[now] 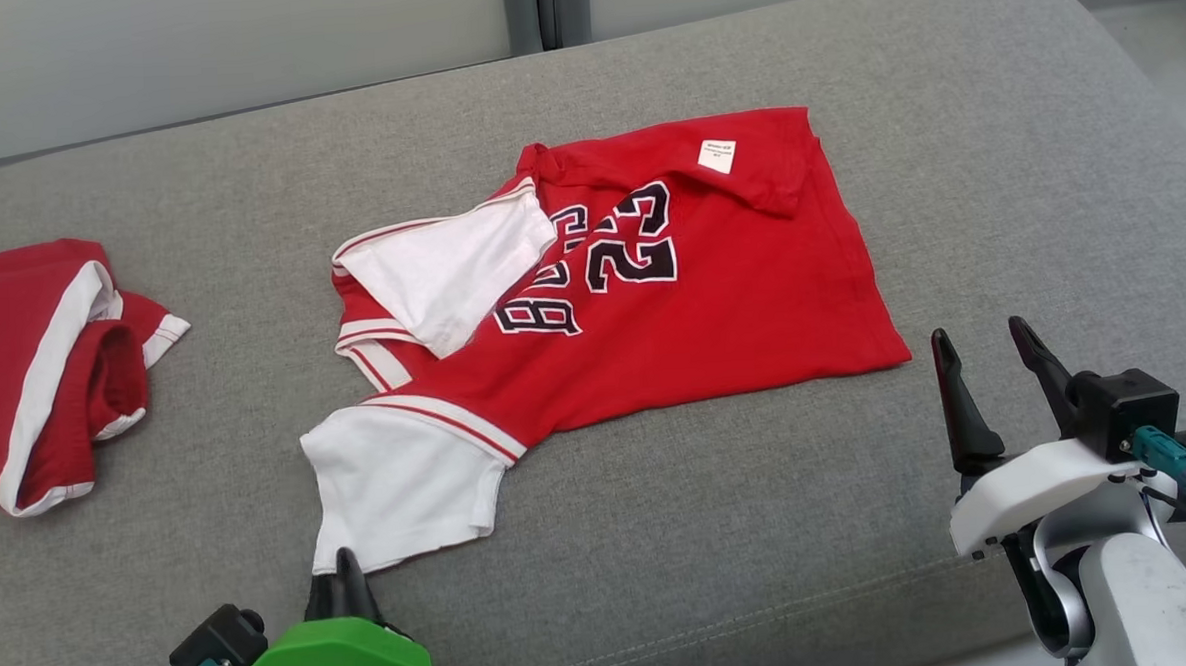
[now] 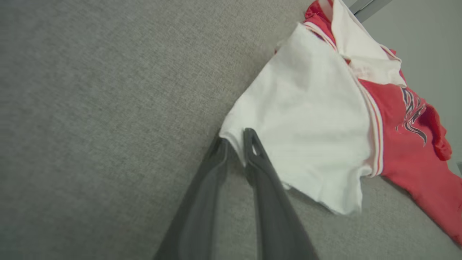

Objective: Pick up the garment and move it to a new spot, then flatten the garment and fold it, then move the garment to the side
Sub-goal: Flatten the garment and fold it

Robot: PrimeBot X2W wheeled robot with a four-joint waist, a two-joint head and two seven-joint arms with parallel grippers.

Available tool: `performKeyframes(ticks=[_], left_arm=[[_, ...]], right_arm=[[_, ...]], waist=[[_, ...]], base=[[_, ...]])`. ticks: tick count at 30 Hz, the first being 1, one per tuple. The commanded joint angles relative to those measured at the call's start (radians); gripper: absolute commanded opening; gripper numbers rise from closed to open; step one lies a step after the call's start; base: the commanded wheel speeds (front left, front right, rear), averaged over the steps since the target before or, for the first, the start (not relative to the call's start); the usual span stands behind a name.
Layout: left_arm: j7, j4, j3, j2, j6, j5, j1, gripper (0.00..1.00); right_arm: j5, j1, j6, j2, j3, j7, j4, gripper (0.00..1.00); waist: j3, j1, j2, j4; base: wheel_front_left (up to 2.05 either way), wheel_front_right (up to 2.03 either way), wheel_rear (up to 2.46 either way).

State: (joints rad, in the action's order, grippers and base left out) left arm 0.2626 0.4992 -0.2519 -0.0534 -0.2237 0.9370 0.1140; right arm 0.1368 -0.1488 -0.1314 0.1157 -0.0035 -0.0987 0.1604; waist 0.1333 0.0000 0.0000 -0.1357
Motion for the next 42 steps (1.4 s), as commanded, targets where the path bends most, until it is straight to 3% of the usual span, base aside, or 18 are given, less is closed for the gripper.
performKeyframes(ticks=[1,6,16,27,35,42], left_arm=[[0.003,-0.002,0.002,-0.003,-0.003,-0.010,-0.019,1.00],[0.002,-0.041,-0.009,-0.018,-0.021,-0.109,-0.063,1.00],[0.001,-0.227,-0.038,-0.115,-0.066,-0.309,-0.146,1.00],[-0.088,-0.429,-0.105,-0.195,-0.091,-0.380,-0.181,1.00],[-0.081,-0.485,-0.088,-0.214,-0.108,-0.371,-0.233,1.00],[-0.095,-0.530,-0.086,-0.231,-0.150,-0.388,-0.277,1.00]], right_arm=[[-0.006,0.008,0.001,-0.001,-0.002,-0.006,0.004,1.00],[-0.011,0.024,0.001,-0.009,-0.014,-0.009,0.012,1.00],[-0.032,0.057,0.001,-0.016,-0.045,-0.002,-0.010,1.00],[-0.051,0.094,0.001,-0.027,-0.037,0.027,-0.049,1.00],[-0.063,0.126,0.001,-0.034,0.003,0.040,-0.074,1.00],[-0.066,0.132,0.001,-0.036,0.027,0.044,-0.084,1.00]], waist=[[-0.005,0.0000,0.0000,-0.002],[-0.029,0.0000,0.0000,-0.002],[-0.111,0.0000,0.0000,0.004],[-0.203,0.0000,0.0000,0.001],[-0.242,0.0000,0.0000,0.000],[-0.253,0.0000,0.0000,0.000]], base=[[0.00,0.00,0.00],[0.00,0.00,0.00],[0.00,0.00,0.00],[0.00,0.00,0.00],[0.00,0.00,0.00],[0.00,0.00,0.00]])
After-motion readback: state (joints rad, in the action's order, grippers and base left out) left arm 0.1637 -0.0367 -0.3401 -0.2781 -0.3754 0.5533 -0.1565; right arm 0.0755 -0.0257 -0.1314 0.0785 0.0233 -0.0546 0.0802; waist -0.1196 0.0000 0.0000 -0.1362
